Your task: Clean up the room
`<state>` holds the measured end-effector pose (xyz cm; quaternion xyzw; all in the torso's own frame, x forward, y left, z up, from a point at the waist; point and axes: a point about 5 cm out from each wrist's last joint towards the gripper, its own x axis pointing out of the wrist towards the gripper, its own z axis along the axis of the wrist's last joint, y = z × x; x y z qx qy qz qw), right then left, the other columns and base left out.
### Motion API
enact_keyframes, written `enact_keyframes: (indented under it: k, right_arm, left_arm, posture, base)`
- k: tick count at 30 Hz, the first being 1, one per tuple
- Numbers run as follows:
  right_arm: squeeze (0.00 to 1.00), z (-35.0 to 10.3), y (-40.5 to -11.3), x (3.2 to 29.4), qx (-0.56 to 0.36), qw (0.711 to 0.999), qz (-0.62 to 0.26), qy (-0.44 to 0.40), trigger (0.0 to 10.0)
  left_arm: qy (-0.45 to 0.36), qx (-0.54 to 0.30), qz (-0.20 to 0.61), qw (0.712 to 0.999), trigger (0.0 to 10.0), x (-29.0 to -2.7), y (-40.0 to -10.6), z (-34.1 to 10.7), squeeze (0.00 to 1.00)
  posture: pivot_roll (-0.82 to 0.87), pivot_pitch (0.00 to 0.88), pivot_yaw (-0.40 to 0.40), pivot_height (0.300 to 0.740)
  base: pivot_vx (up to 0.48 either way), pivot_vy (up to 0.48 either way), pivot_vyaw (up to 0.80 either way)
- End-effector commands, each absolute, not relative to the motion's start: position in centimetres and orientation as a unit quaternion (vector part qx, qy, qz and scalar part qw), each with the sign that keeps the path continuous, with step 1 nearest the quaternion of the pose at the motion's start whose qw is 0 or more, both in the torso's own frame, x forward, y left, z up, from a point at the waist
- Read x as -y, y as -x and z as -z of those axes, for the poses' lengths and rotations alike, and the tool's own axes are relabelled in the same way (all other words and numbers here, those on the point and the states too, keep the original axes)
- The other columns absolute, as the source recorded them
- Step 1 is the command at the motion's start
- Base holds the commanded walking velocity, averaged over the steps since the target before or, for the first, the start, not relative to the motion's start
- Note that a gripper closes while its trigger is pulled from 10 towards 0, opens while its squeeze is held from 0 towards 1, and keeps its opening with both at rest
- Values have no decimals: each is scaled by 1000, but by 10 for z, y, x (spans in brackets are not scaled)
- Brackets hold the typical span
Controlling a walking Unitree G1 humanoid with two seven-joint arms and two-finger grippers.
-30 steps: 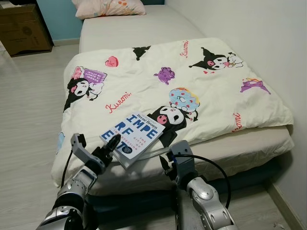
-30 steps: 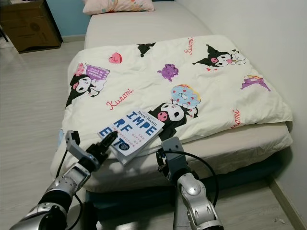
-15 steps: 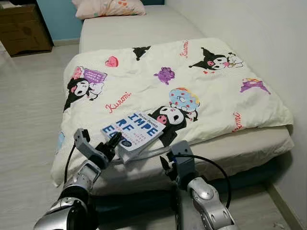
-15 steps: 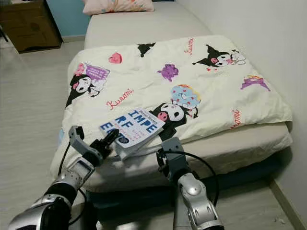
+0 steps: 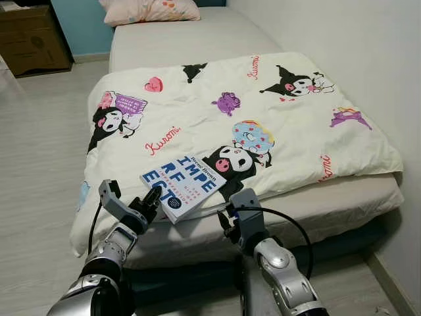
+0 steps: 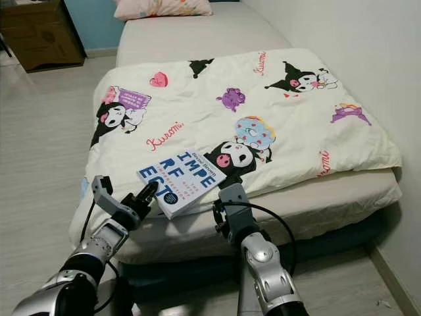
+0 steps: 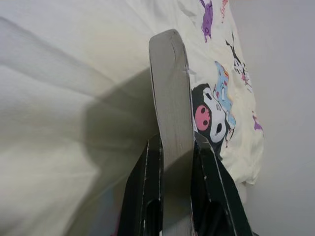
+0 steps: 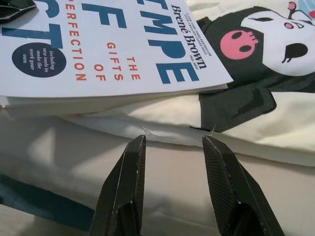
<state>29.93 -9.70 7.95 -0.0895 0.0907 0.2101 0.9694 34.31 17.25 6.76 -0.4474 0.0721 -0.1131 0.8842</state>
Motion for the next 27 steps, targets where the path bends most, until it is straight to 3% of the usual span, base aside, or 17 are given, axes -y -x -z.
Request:
enact_keyframes:
  k: [1,4,6,11,20,21,22,24,25,27]
  right_arm:
    - [0,-78,-299,91,-90,967,-219,94,10000]
    - [0,-78,-300,91,-89,967,-219,94,10000]
    - [0,-78,-302,91,-85,968,-215,95,10000]
    - [0,-78,-303,91,-80,970,-209,93,10000]
    - [0,-83,-308,94,-49,978,-181,90,10000]
    - [0,-85,-310,97,-42,980,-172,91,10000]
    - [0,-86,-312,98,-40,982,-165,87,10000]
    - [0,-87,-313,99,-38,983,-161,84,10000]
    - [0,-87,-314,99,-38,983,-158,84,10000]
    - [0,-88,-314,98,-37,983,-157,83,10000]
  left_arm:
    - [435,-99,122,887,0,-164,-338,-58,0]
    - [433,-100,124,887,0,-163,-338,-58,0]
    - [384,-104,129,908,0,-159,-337,-59,0]
    - [334,-67,146,929,0,-156,-336,-71,0]
    - [348,110,122,923,0,-163,-323,-134,0]
    - [356,128,112,919,1412,-165,-319,-143,0]
    - [360,141,108,916,7804,-166,-316,-151,0]
    - [363,149,106,914,7804,-166,-313,-157,0]
    - [361,154,105,914,10000,-166,-311,-162,0]
    - [338,152,101,923,10000,-166,-308,-164,0]
  posture:
    - [-128,169,-2,502]
    - [-128,169,-2,502]
    - [-107,148,2,502]
    - [-90,128,4,502]
    - [-62,74,-5,502]
    - [-57,67,-7,502]
    - [-55,64,-8,502]
    - [-55,64,-8,502]
    - [-53,58,-9,502]
    - [-48,54,-12,502]
  base:
    - [0,0,0]
    - [0,0,0]
    - [0,0,0]
    - [0,0,0]
    - [0,0,0]
    - [0,0,0]
    - [0,0,0]
    - [0,0,0]
    - [0,0,0]
    - [0,0,0]
